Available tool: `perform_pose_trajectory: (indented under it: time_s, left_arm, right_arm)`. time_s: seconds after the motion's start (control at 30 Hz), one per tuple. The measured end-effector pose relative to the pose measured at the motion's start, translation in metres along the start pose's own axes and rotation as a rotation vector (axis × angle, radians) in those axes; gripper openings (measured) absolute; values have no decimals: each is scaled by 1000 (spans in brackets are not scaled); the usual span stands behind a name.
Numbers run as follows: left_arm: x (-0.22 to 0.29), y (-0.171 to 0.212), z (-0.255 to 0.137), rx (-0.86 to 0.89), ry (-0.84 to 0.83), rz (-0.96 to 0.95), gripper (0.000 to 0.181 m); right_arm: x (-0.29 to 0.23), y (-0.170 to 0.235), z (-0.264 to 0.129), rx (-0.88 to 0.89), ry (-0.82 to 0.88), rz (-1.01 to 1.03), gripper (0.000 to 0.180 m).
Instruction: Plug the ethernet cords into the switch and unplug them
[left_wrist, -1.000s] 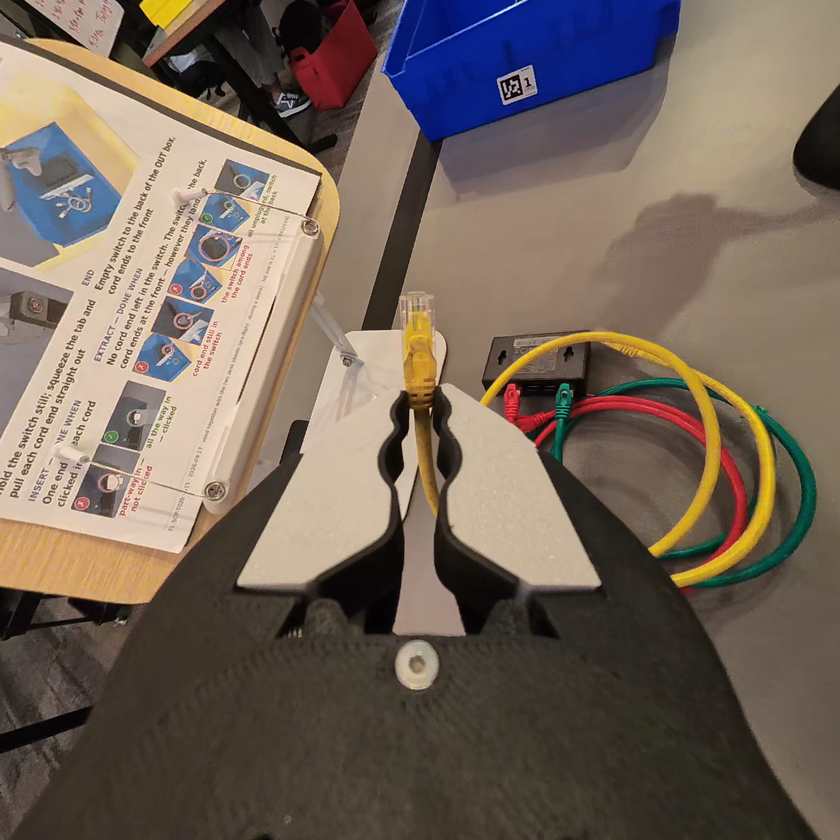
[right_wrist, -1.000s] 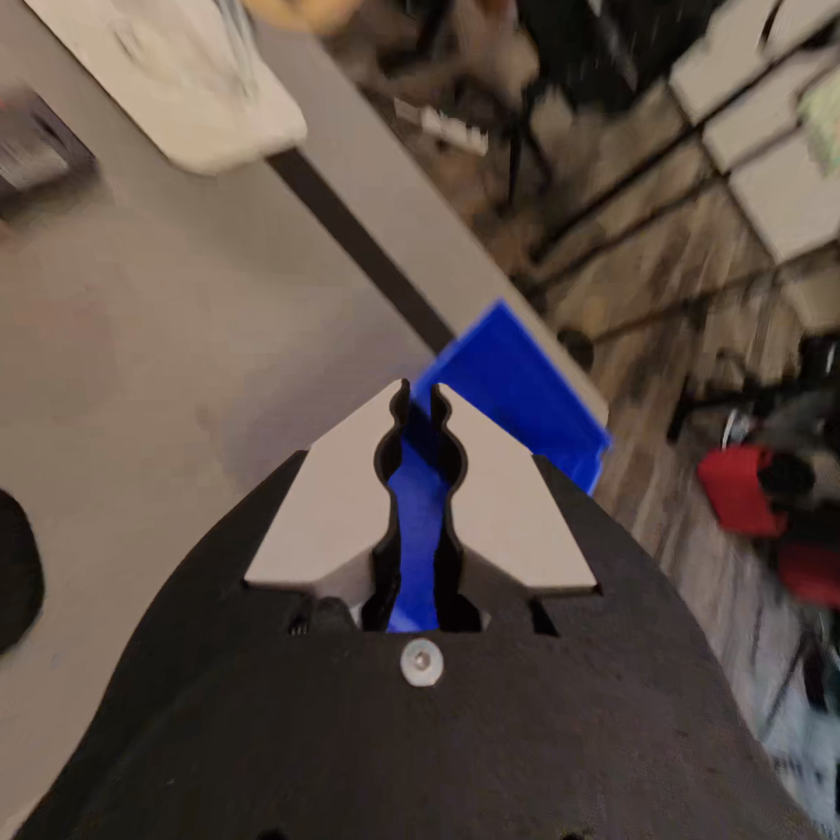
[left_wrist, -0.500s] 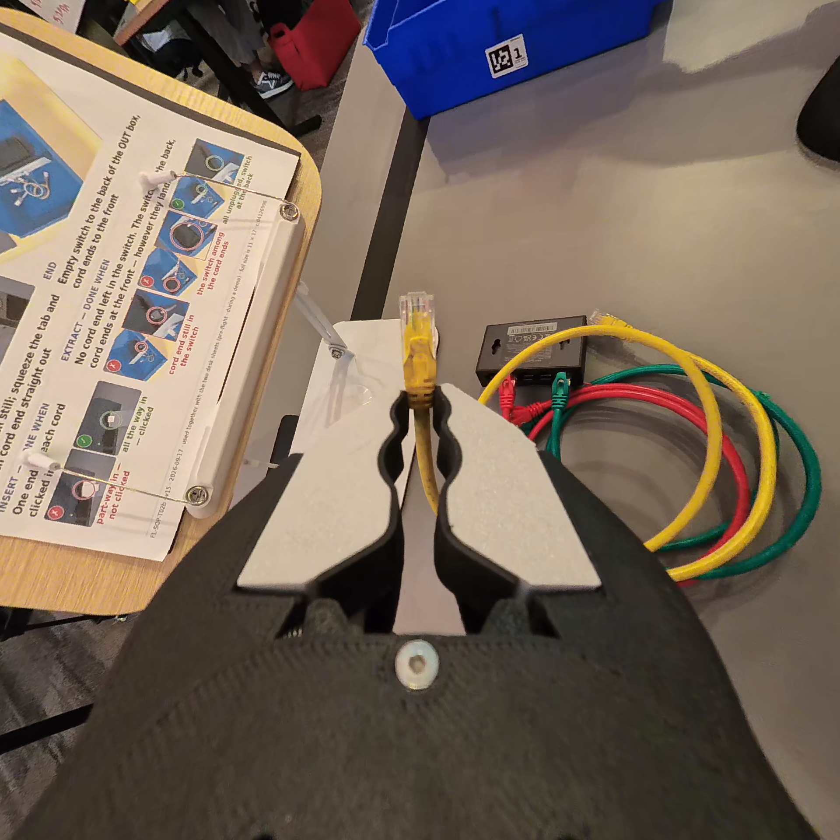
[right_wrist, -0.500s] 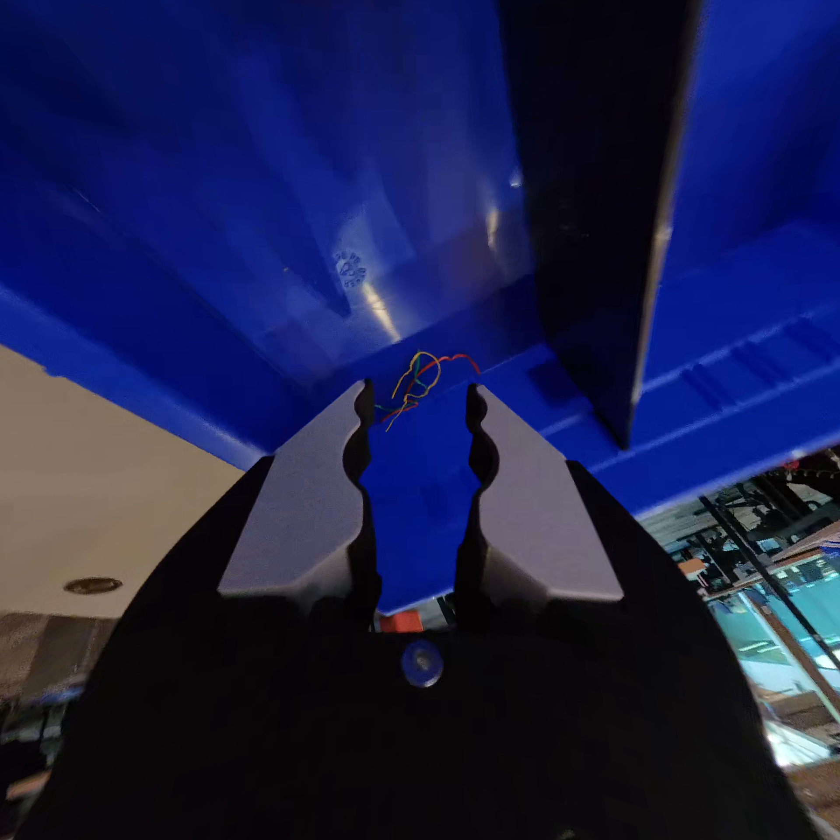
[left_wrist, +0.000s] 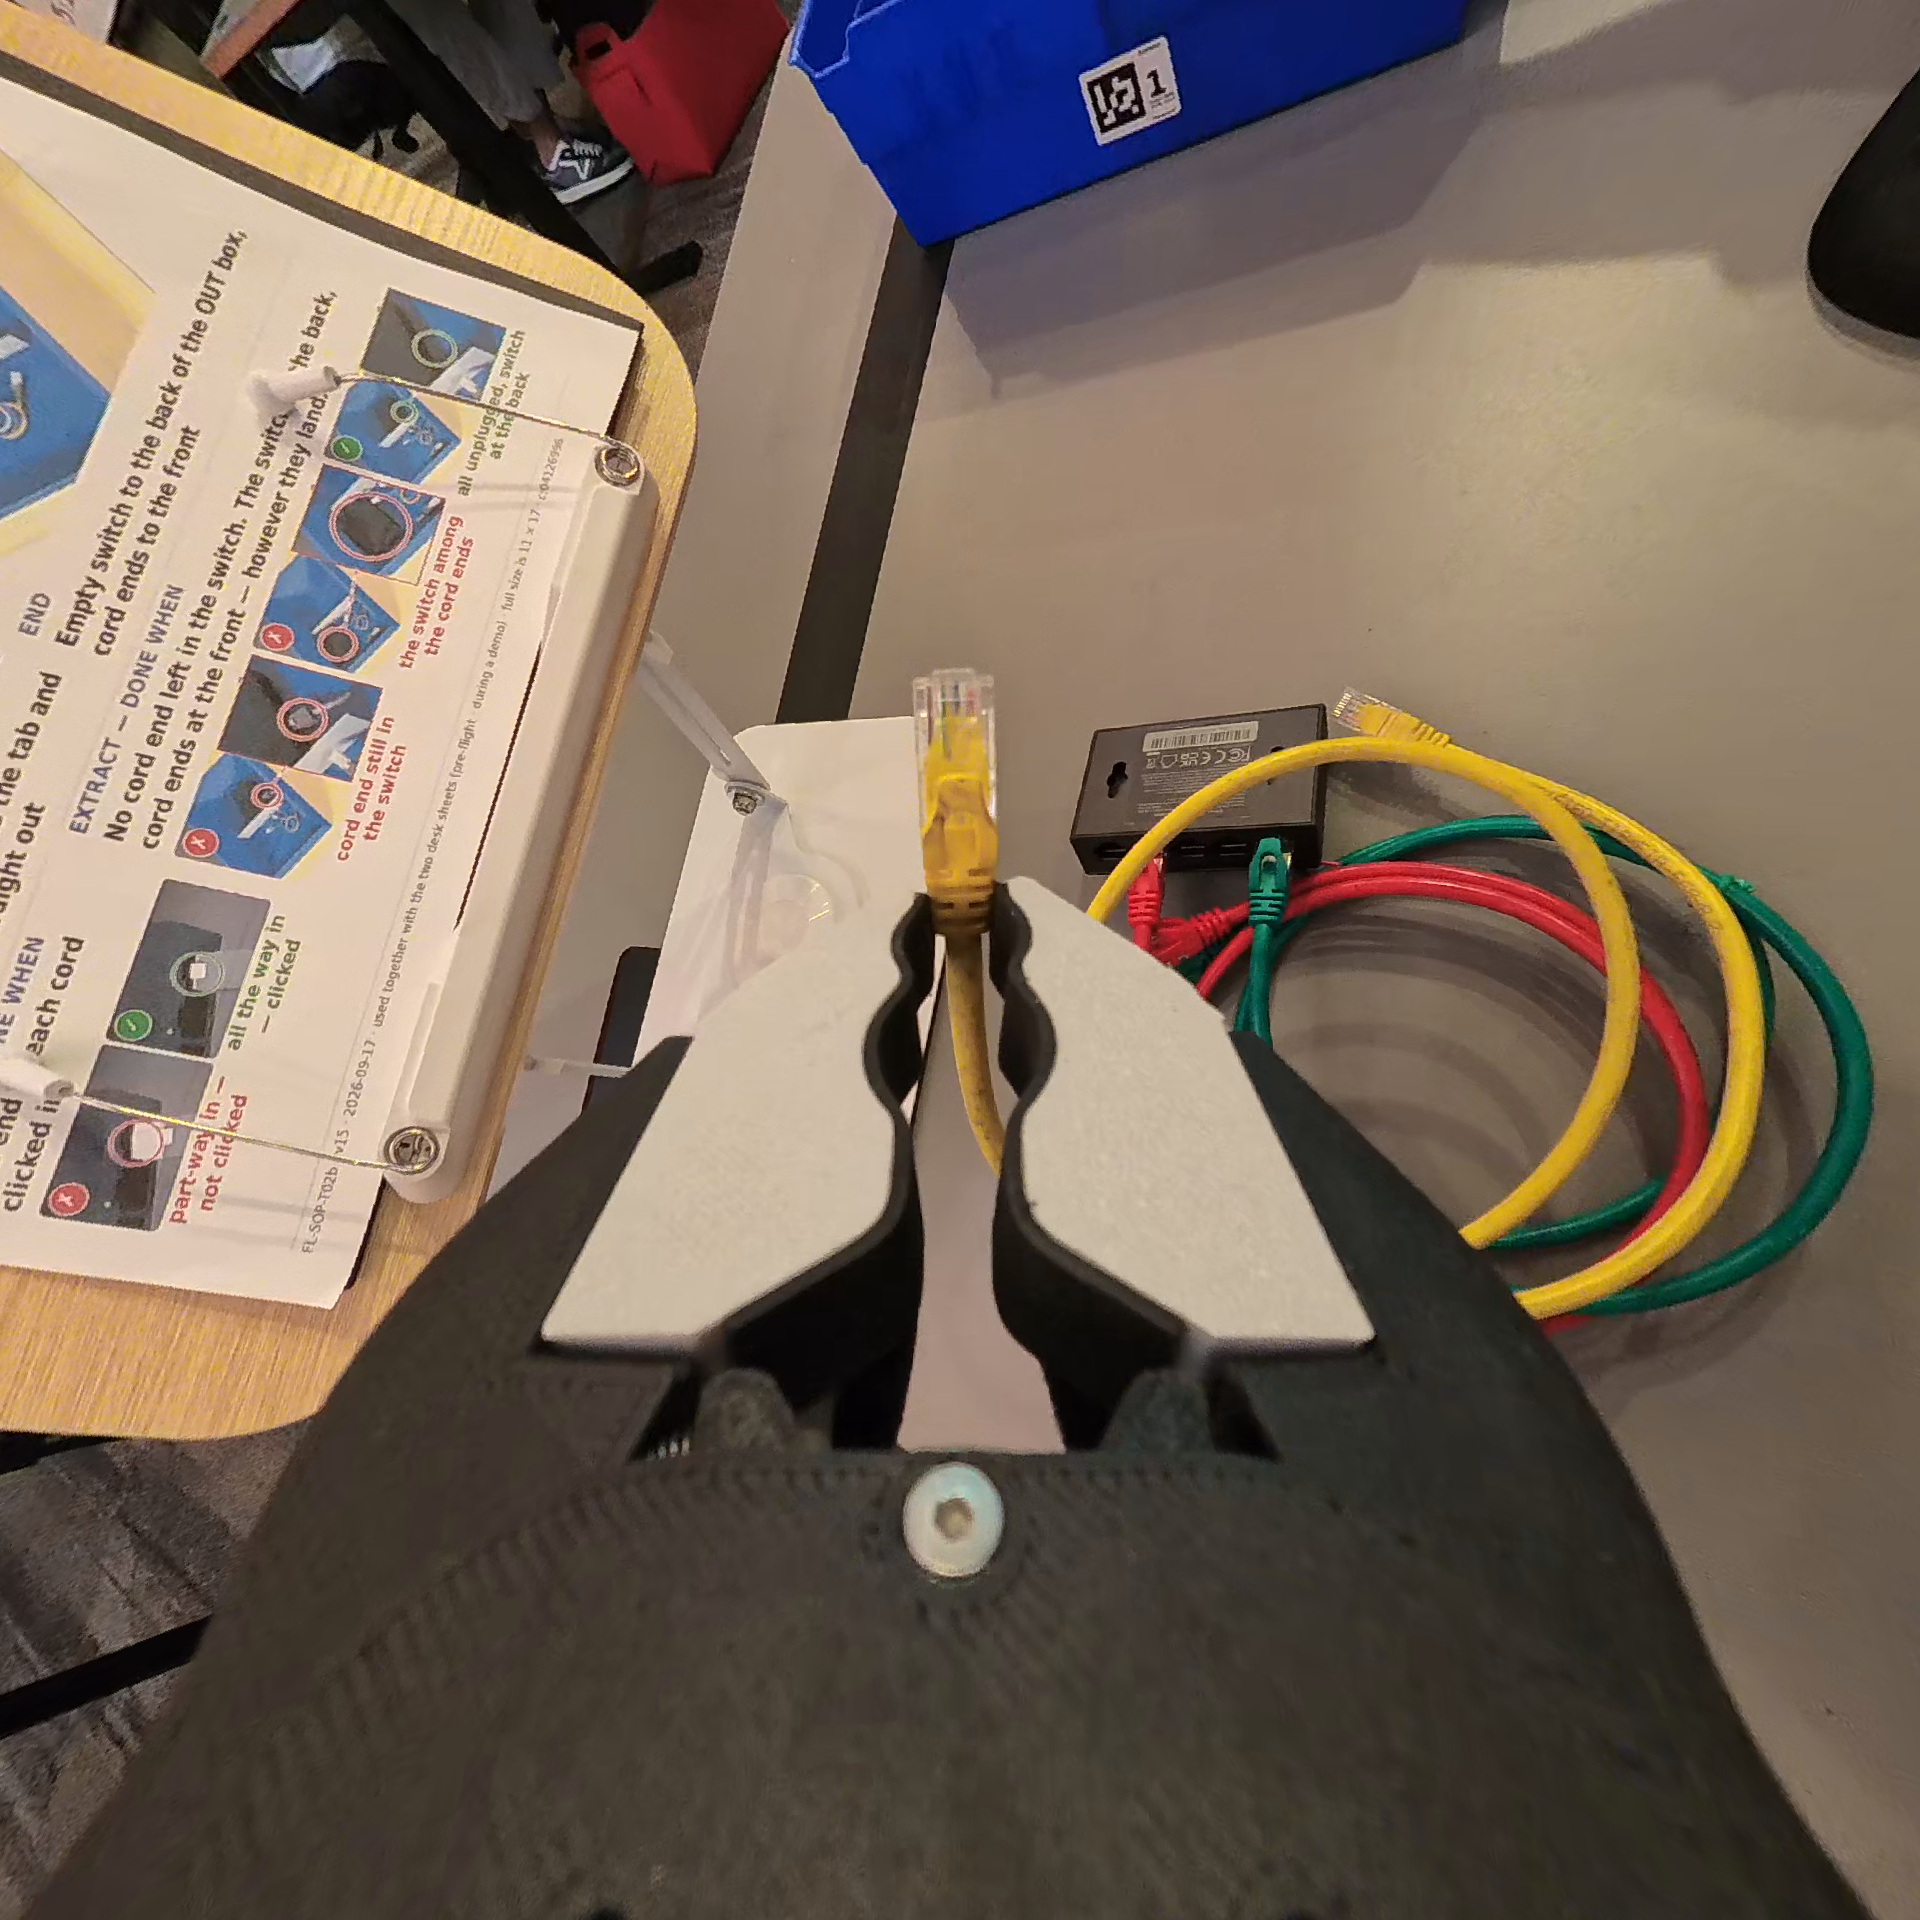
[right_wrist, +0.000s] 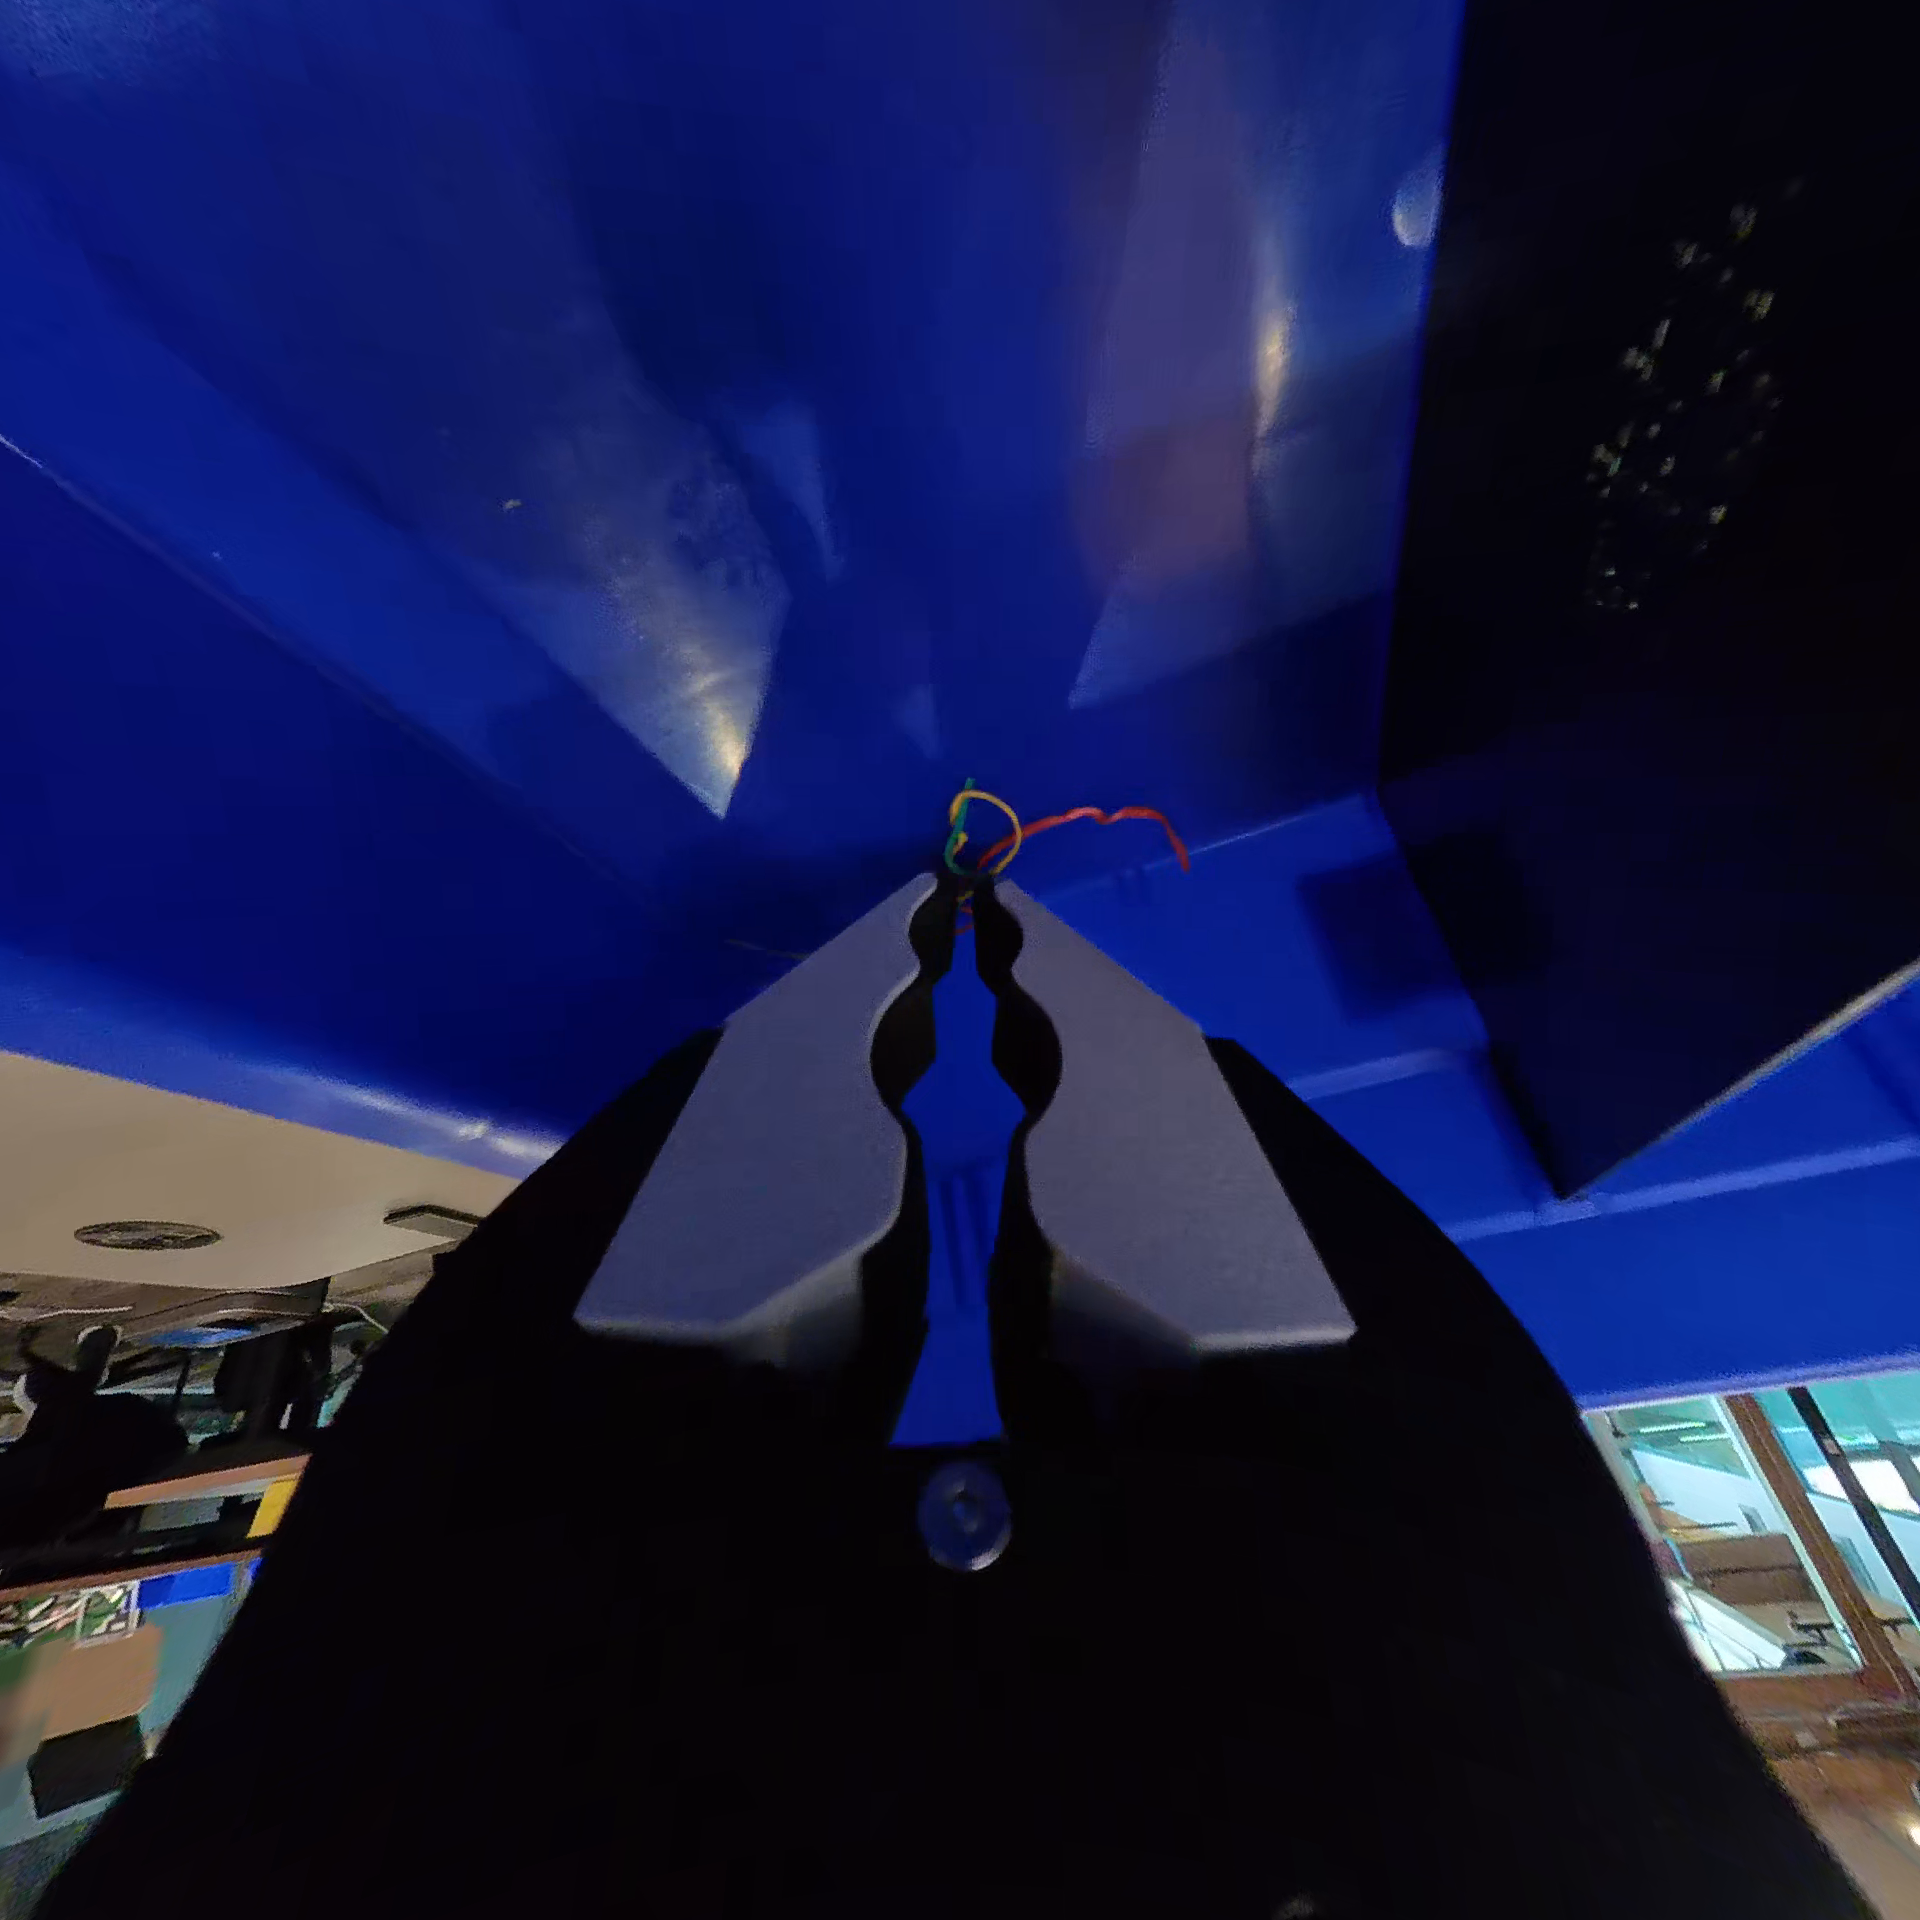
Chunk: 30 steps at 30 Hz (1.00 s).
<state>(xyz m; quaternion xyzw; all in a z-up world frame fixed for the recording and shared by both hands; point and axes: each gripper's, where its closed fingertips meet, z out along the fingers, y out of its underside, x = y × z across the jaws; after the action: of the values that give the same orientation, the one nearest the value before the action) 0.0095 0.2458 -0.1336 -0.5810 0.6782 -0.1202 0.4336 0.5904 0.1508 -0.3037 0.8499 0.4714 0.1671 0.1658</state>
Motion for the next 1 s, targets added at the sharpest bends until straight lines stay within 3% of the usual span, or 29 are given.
perform_pose_trajectory:
  time_s: [0.33,0.47,0.6,0.73,0.83,1.0]
  left_arm:
    - [-1,0,-2,3,-4,2,10]
    - [-3,0,-5,8,-9,-3,10]
    - [-4,0,-8,8,-15,-3,10]
    - [-5,0,-13,6,-21,-4,10]
    - [-4,3,-14,-10,-16,0,10]
    - [0,10,-12,-42,9,2,10]
  right_arm:
    - [7,-5,-37,146,70,40,0]
    - [4,-13,-84,263,132,50,0]
    - [-16,-38,-156,429,219,14,0]
    - [-84,-100,-228,614,239,-168,0]
    - [-163,-163,-258,721,200,-372,0]
    - [-285,-256,-246,803,59,-644,0]
